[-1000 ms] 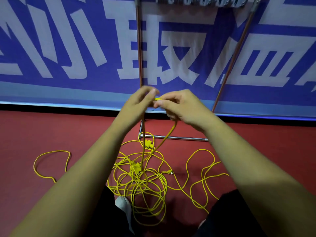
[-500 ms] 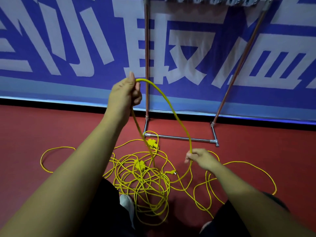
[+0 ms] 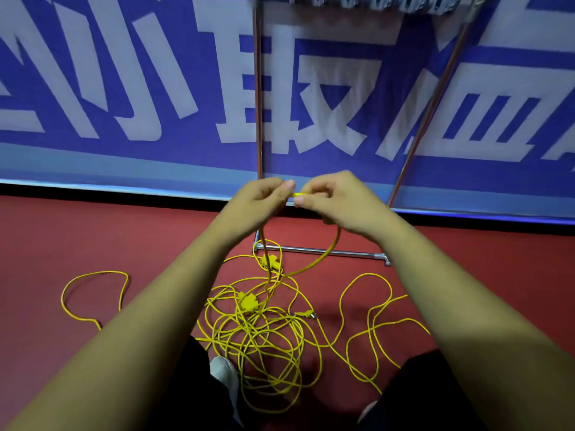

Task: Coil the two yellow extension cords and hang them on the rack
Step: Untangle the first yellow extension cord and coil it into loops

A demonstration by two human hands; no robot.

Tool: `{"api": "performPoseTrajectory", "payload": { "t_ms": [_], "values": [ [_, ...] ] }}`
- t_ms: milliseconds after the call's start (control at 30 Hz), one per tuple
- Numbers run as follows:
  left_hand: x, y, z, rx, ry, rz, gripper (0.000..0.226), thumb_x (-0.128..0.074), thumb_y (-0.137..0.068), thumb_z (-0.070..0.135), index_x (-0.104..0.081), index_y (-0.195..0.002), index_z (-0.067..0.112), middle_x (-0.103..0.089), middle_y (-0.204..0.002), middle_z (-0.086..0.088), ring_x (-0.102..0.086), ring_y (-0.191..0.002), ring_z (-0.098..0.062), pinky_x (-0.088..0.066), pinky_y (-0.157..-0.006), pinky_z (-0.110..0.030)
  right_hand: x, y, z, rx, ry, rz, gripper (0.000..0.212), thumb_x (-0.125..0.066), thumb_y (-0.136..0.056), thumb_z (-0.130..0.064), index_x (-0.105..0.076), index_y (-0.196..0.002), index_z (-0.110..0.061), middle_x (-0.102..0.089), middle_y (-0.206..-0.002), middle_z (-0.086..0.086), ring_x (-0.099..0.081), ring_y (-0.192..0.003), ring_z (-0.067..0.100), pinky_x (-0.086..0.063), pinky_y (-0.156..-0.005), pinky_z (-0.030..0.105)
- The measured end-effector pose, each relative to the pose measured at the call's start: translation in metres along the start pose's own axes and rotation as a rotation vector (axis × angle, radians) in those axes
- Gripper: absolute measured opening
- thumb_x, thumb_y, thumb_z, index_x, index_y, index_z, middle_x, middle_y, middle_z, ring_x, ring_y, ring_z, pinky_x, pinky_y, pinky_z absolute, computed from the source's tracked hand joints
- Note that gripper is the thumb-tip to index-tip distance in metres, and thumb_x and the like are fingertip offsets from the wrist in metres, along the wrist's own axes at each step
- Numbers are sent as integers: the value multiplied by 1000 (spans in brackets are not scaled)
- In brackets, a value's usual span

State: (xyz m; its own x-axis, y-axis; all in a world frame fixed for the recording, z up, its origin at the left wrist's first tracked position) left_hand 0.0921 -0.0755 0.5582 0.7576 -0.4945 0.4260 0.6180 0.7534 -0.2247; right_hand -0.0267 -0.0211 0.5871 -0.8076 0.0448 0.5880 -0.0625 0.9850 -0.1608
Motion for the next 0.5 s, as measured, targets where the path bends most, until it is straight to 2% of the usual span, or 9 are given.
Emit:
{"api": "performPoseTrajectory", "payload": {
  "t_ms": [67,133,200,300,367,433,500],
  "values": [
    [2,4,-4,-40,32,-2,45,-49,-96,46,-46,-69,10,-33,-65,-1,-32,-60,-11,-26,-56,-30,-10,5,43,-42,23,-23,24,-68,-89,-29,-64,-71,-14,-51,-54,-2,-44,-53,10,-36,-54,30],
    [18,4,-7,-29,227,121,38,-49,-95,40,-42,-65,18,-31,-63,0,-28,-57,-11,-24,-53,-27,-32,19,99,-102,63,-119,21,-66,-92,-22,-63,-74,-12,-63,-67,3,-53,-63,5,-44,-66,34],
    [37,4,-10,7,407,253,36,-49,-96,38,-43,-65,21,-32,-61,0,-26,-56,-12,-21,-53,-28,-53,44,156,-222,83,-230,19,-62,-94,-13,-63,-76,-18,-68,-81,6,-55,-72,-2,-44,-73,33],
    [44,3,-16,13,409,269,37,-50,-96,37,-52,-61,26,-39,-59,6,-27,-56,-12,-20,-55,-30,-73,75,207,-361,90,-330,15,-60,-94,-9,-66,-86,-20,-72,-99,16,-59,-91,8,-45,-88,33],
    [47,5,-29,42,377,329,35,-50,-97,37,-50,-64,25,-39,-61,2,-29,-56,-12,-21,-57,-33,-71,76,215,-379,19,-275,11,-63,-92,-9,-70,-88,-16,-73,-95,12,-60,-91,10,-43,-88,32],
    [55,7,-41,70,165,415,28,-50,-99,31,-54,-74,20,-52,-70,0,-43,-60,-8,-31,-60,-29,-60,67,204,-375,-144,-138,4,-69,-87,-15,-73,-86,-17,-74,-86,6,-61,-86,14,-41,-86,33],
    [61,9,-50,103,-115,446,7,-55,-96,22,-62,-95,21,-65,-99,6,-58,-88,-3,-42,-75,-24,-42,54,181,-329,-245,9,3,-71,-85,-17,-73,-86,-17,-74,-76,2,-62,-79,13,-43,-82,29]
  ]
}}
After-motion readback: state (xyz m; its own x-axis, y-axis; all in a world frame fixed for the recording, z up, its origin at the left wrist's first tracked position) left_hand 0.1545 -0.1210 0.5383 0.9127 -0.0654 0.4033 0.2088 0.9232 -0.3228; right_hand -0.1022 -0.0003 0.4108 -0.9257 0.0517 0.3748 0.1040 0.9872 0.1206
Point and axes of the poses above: each hand's wrist, its own y-axis away from the middle knuckle, its own x-axis out of the back of the hand, z = x × y, the point moved 8 cm from there along -y, towards the middle knuckle
